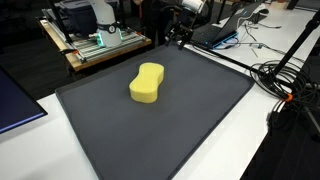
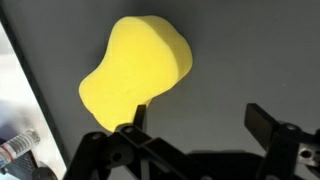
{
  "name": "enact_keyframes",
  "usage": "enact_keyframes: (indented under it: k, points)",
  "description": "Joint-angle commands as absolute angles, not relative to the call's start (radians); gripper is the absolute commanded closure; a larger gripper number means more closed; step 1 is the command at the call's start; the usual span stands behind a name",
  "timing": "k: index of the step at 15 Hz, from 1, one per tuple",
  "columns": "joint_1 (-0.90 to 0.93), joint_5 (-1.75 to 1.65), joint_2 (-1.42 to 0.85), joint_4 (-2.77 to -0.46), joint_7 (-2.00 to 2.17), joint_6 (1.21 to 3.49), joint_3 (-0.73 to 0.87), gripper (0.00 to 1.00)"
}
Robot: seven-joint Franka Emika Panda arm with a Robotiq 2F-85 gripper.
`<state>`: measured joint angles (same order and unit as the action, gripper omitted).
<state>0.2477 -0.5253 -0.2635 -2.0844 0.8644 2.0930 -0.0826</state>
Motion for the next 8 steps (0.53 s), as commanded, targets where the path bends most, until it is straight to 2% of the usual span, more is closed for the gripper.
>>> enact_keyframes:
  k: [1,6,8]
  points:
    - [0.287,-0.649,-0.324,-2.034,1.001,2.110,-0.065,0.00]
    - [0.278,-0.621,-0.322,-2.040,0.980,2.101,-0.075,0.00]
    - [0.312,-0.655,-0.369,-1.993,1.045,2.025,-0.069,0.00]
